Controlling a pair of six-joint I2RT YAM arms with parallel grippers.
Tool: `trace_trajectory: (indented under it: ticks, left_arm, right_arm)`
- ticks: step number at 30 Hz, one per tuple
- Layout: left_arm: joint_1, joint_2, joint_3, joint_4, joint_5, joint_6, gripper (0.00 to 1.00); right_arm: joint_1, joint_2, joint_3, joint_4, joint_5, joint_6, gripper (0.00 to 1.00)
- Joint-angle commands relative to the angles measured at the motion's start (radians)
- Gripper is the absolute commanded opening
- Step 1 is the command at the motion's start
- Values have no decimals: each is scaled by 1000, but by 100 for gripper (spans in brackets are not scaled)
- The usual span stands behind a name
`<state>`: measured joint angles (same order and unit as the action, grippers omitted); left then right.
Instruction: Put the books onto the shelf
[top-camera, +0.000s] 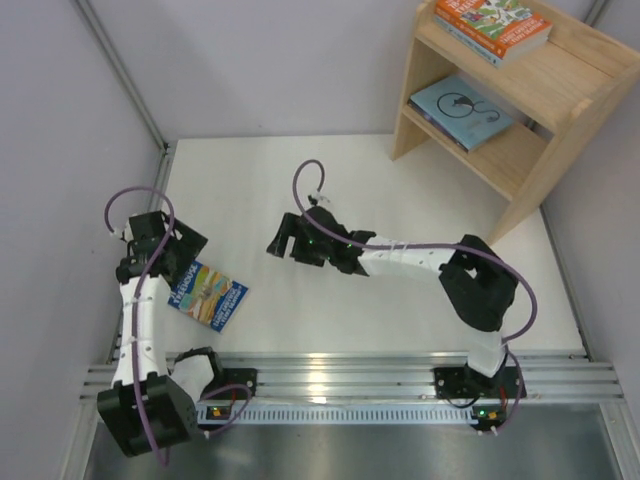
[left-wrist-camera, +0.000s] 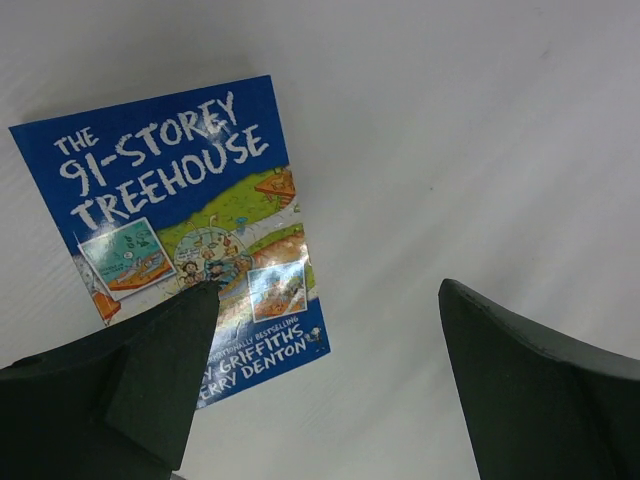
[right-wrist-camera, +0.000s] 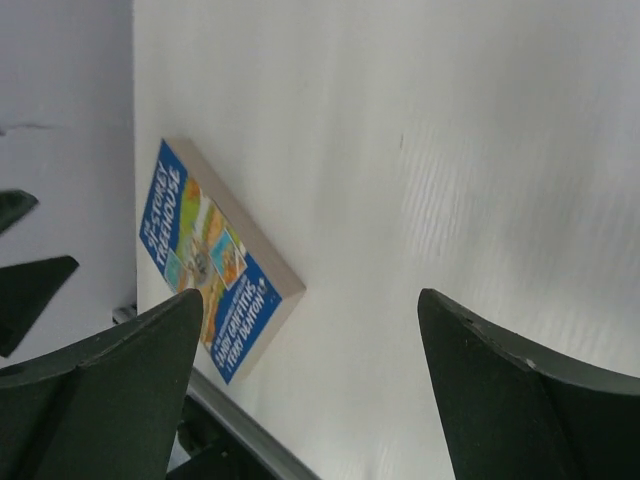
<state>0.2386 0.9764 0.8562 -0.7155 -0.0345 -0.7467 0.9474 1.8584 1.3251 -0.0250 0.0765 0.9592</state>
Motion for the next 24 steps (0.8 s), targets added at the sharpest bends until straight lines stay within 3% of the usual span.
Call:
trace_trajectory:
  ticks: [1, 4, 5, 8, 13, 19, 24]
  left_arm:
    - [73, 48, 0, 18, 50, 63, 96]
    - [116, 50, -37, 37, -7, 66, 94]
    - [125, 41, -54, 48, -14, 58, 94]
    - [166, 16, -112, 88, -15, 61, 94]
    - [185, 4, -173, 132, -3, 11, 95]
    - [188, 24, -181, 177, 48, -13, 94]
    - [186, 24, -189, 188, 7, -20, 91]
  right_arm:
    - [53, 39, -55, 199, 45, 243, 86]
    - [63, 158, -29, 388, -131, 104, 79]
    - [63, 197, 55, 390, -255, -2, 78]
    - [71, 315, 196, 286, -351, -162, 72]
    - [94, 389, 264, 234, -337, -316, 62]
    - [137, 426, 250, 218, -397, -454, 59]
    - [154, 459, 273, 129, -325, -456, 56]
